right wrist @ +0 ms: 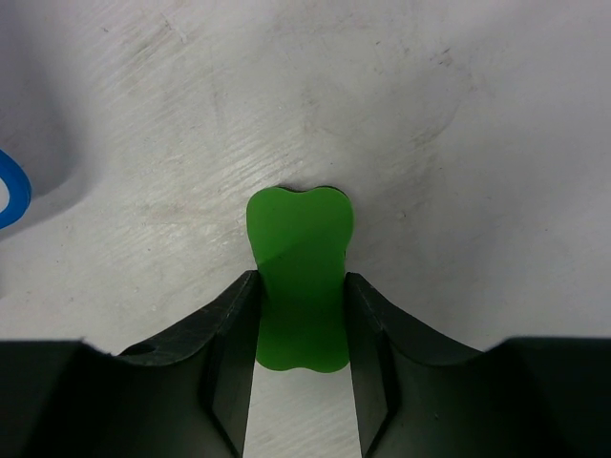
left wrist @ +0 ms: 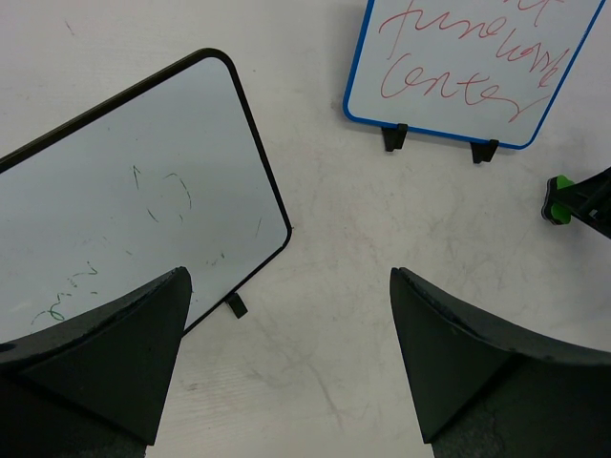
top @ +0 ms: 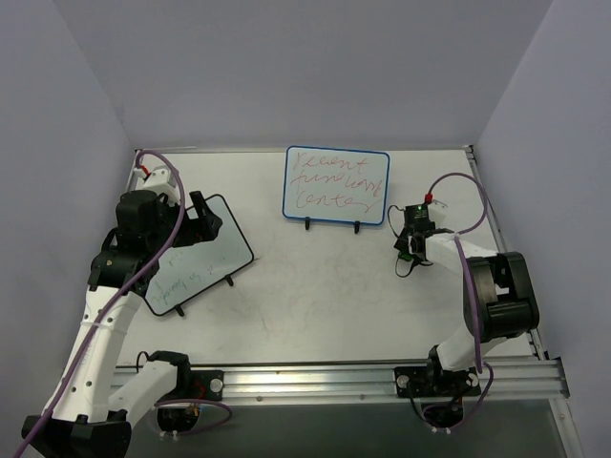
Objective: Erase the whiteboard
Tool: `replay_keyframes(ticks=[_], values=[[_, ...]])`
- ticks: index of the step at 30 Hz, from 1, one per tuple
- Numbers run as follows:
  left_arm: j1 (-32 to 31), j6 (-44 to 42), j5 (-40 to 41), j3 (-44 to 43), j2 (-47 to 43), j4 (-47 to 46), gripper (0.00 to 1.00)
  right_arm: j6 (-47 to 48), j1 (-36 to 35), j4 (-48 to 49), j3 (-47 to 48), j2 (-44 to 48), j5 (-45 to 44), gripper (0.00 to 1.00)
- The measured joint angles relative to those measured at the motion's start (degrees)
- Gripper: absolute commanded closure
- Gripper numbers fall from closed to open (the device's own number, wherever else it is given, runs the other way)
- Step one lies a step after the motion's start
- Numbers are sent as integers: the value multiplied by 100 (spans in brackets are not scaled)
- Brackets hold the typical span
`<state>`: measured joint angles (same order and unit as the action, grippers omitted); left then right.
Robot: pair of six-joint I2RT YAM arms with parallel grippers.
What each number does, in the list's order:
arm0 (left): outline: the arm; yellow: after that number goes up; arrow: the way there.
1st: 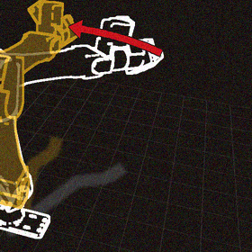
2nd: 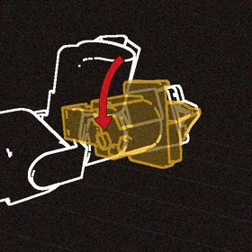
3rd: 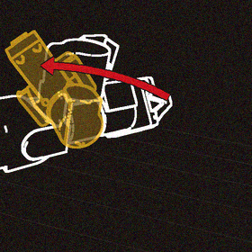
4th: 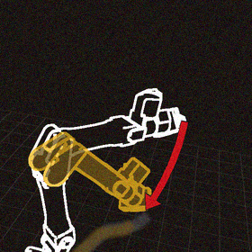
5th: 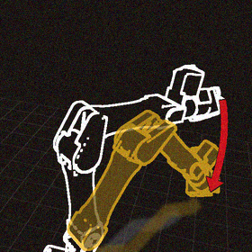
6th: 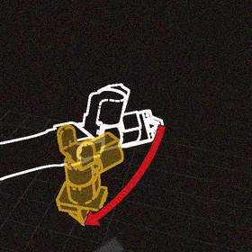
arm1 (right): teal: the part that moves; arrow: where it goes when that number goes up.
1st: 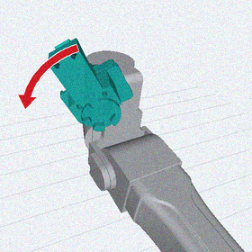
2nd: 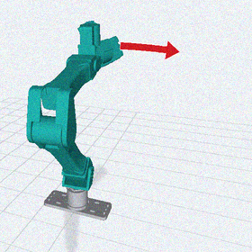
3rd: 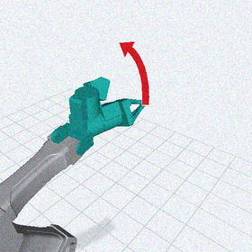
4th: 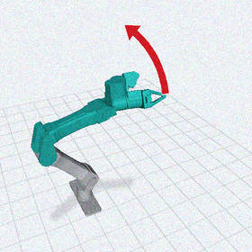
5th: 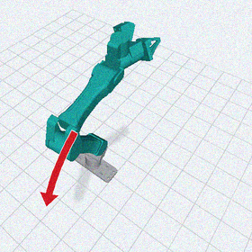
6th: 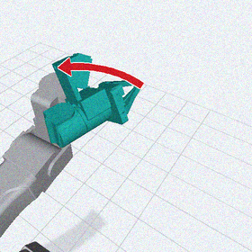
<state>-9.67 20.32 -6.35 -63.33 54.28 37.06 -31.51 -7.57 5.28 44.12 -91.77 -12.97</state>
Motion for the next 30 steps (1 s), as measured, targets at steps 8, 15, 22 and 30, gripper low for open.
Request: replay_keyframes(ticks=[8, 15, 22, 30], values=[[-2, 0, -15, 0, 2, 0, 6, 0, 15, 66, -35, 7, -2, 74], [0, 39, -109, 0, 138, -39, 6, 9, 15, 74, -52, 68, 0, 81], [-116, 428, -323, -120, 846, -387, 6, 76, 15, -68, 24, 437, 7, 83], [-1010, 942, -107, -1749, 3132, -1499, 0, 205, -26, -291, 680, 769, 76, 83]])
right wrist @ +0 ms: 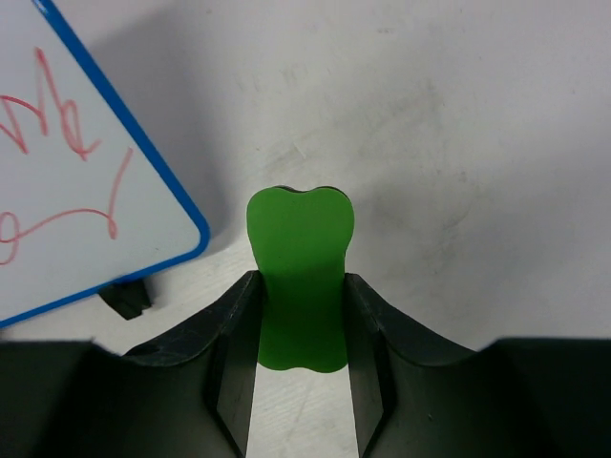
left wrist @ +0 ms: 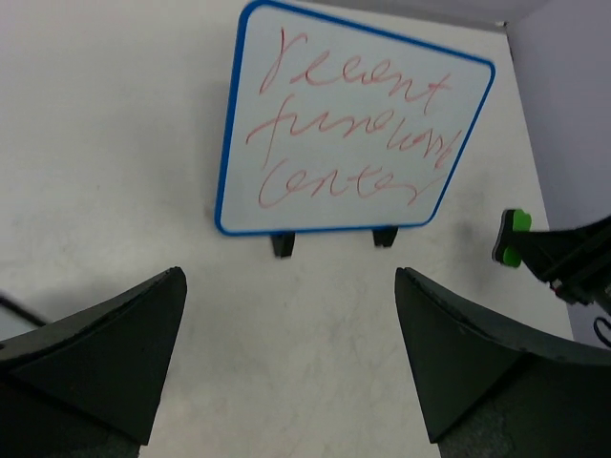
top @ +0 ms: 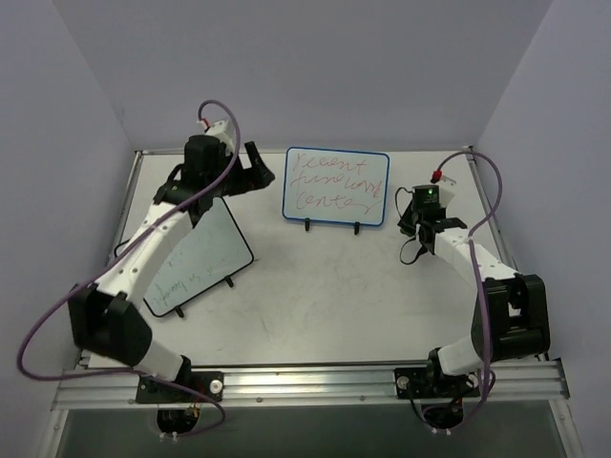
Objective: Erase the whiteboard
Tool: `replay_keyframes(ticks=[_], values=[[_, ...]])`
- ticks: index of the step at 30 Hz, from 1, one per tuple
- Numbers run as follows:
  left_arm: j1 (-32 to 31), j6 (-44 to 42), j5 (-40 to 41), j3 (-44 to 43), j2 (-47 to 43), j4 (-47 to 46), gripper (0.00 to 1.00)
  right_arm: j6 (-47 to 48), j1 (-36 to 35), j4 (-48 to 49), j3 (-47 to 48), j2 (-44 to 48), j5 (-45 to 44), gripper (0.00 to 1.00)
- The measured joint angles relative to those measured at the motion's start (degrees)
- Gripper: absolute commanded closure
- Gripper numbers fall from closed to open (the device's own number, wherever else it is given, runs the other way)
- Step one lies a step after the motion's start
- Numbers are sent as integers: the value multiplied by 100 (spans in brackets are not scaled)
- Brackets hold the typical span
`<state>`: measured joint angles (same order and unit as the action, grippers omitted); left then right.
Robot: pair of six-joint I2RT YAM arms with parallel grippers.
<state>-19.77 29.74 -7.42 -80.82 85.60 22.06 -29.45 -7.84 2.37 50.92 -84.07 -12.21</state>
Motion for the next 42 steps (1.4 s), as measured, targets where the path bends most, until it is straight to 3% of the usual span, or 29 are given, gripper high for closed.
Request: replay_keyframes(ticks=[3, 8, 15, 27, 42], values=[[13, 129, -2, -911, 1163, -520, 7, 48, -81, -17, 260, 46, 37, 83], [269, 273, -481, -2205, 2898, -1139, 9, 166, -424, -28, 588, 74, 66, 83], [614, 369, -1200, -3447, 4389, -1766, 13, 317, -815, 44, 940, 66, 103, 83], [667, 610, -2116, -3720, 5182, -2951, 15, 407, -1067, 195, 1167, -247, 101, 83], [448, 636, -2312, -3576, 5316, -3488, 27, 407, -1108, 396, 1200, -396, 103, 83]])
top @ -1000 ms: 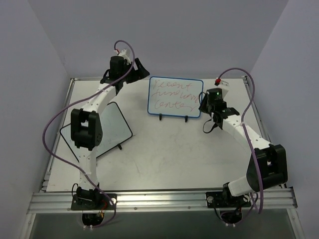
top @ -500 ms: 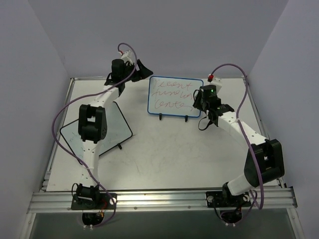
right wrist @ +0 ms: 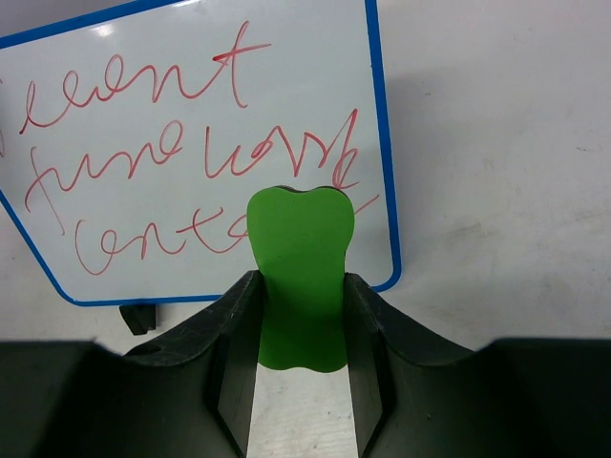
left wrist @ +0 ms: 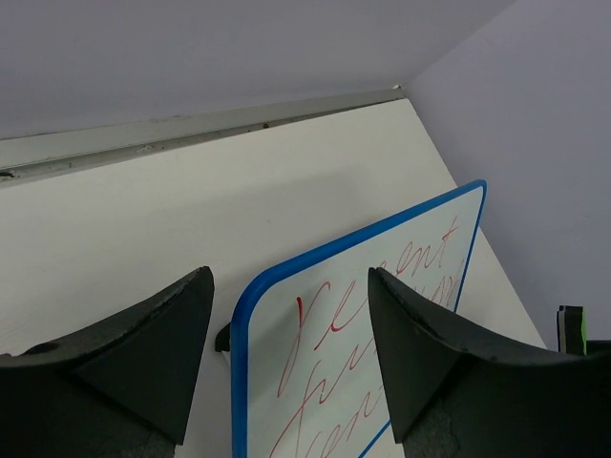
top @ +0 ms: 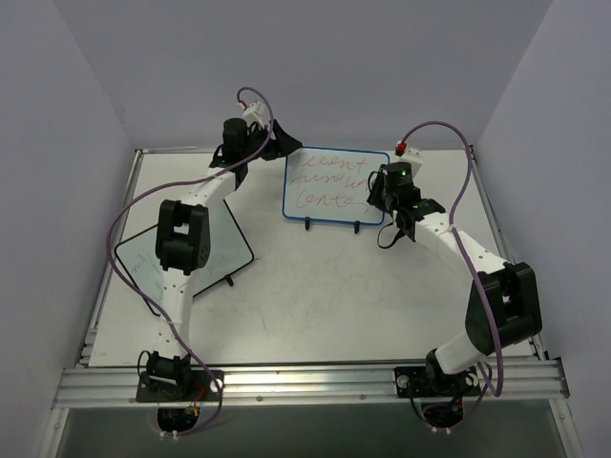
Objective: Erase the whiteboard
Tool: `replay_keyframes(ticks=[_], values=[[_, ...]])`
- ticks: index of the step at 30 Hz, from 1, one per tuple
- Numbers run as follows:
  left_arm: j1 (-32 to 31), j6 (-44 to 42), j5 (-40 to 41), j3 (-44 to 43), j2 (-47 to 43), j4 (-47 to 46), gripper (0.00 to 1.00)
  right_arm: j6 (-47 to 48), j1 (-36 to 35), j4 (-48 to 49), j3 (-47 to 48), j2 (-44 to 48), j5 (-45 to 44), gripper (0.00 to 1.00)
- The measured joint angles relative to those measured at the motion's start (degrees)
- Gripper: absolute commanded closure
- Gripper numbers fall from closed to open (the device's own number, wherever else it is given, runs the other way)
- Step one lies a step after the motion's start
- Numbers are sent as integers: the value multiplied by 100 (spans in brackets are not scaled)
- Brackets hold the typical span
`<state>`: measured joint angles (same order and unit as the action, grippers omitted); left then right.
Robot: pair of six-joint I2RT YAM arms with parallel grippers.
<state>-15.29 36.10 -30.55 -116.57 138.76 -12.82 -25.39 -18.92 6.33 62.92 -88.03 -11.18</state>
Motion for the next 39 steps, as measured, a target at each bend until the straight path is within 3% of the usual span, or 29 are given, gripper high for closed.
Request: replay_keyframes(ticks=[15, 29, 39], values=[[-57, 31, -2, 684, -7, -317, 47, 2, 0, 109, -2, -103, -4, 83], [-70, 111, 31, 1408, -422, -802, 41, 13, -26, 293, -229, -105, -39, 85], [-70, 129, 186, 1727, -765, -1021, 48, 11, -31, 398, -393, -238, -39, 86]])
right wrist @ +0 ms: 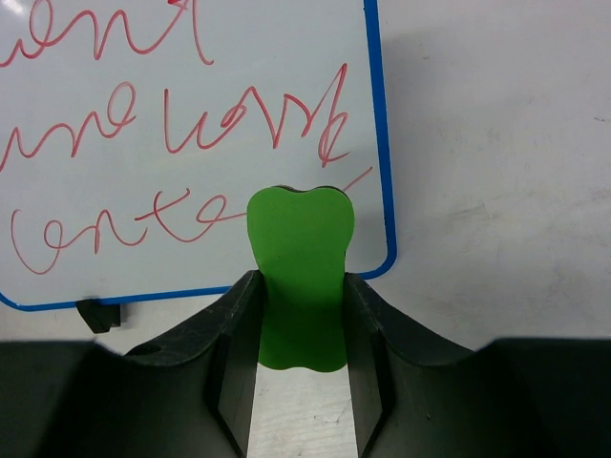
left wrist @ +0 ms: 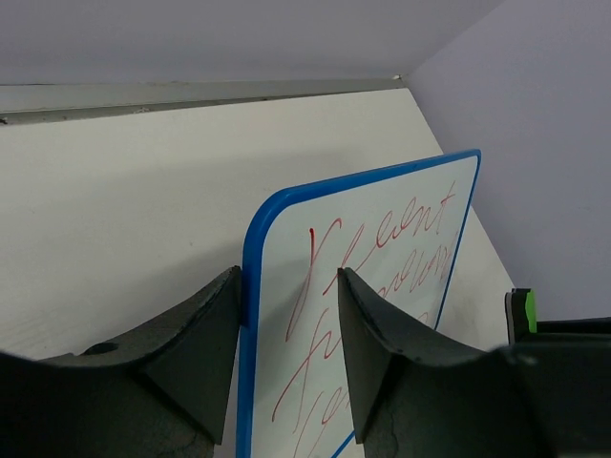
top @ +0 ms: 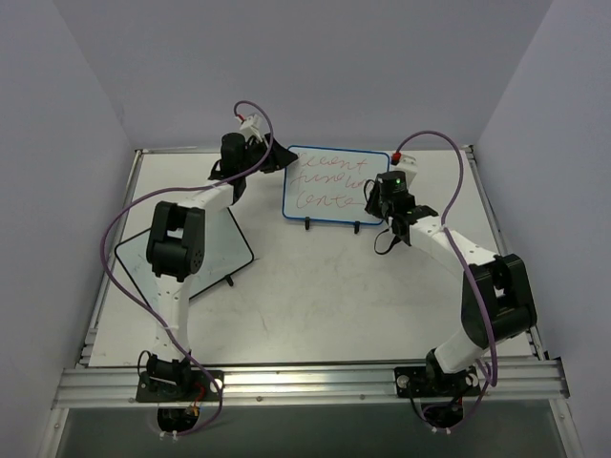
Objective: Erase the whiteboard
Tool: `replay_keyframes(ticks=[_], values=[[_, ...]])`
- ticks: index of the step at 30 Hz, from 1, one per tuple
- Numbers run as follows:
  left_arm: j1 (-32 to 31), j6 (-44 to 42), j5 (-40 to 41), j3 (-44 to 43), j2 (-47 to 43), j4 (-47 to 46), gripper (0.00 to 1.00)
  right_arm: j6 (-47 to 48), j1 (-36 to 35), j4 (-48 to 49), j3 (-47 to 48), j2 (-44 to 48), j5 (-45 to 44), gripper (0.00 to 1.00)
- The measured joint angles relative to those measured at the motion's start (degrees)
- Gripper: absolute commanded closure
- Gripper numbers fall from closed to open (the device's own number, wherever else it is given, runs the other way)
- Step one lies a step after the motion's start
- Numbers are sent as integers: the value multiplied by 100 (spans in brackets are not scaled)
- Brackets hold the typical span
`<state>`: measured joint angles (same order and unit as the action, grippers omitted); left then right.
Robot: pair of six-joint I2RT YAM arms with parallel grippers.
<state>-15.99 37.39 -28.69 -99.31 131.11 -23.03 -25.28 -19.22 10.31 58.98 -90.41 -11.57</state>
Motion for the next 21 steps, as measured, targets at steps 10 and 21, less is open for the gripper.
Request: replay_keyframes(ticks=[10, 21], values=[[24, 0, 131, 490, -195, -203, 56, -7, -7, 92, -31, -133, 2, 86], [33, 105, 153, 1248, -525, -612, 62, -13, -118, 212, -114, -175, -42, 87]])
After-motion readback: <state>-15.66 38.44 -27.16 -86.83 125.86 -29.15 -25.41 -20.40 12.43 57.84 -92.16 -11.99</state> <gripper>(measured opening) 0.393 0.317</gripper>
